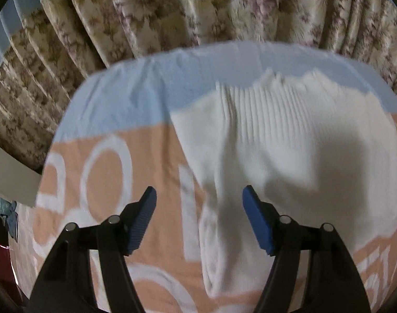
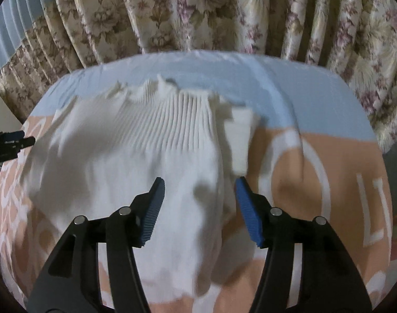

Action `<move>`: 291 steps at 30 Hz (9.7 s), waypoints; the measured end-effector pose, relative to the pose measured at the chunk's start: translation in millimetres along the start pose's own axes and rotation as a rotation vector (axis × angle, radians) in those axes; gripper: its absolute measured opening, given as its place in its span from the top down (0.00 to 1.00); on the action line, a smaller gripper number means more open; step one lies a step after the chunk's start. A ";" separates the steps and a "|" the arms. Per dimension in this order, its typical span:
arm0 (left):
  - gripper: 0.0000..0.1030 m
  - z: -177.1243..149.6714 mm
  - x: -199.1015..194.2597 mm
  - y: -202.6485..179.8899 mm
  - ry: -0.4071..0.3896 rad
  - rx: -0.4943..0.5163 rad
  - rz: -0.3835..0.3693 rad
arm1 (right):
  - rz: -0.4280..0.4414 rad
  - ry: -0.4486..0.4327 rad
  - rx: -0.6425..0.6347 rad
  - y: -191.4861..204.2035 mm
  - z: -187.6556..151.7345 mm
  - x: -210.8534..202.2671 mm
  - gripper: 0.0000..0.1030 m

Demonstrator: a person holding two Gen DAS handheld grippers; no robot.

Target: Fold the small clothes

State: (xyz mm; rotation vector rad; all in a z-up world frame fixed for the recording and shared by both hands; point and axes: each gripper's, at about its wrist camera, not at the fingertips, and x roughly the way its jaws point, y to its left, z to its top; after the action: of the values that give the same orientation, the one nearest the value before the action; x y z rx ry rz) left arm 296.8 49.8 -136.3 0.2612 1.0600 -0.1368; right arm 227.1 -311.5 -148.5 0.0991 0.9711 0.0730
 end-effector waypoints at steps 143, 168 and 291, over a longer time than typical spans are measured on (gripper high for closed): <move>0.08 12.5 34.8 -112.0 0.064 0.045 -0.131 | 0.264 0.095 0.245 -38.5 15.4 53.7 0.61; 0.02 9.5 33.0 -106.0 0.027 0.072 -0.115 | -0.039 0.039 0.114 25.9 34.8 26.9 0.81; 0.96 -52.5 -5.4 -16.2 0.068 0.086 -0.273 | 0.174 0.126 -0.166 185.7 -12.2 21.5 0.87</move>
State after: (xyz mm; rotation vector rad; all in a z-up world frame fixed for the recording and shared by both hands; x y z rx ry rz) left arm 246.2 48.7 -158.2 0.1984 1.1562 -0.4221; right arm 225.9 -124.2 -151.3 0.0260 1.0769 0.3221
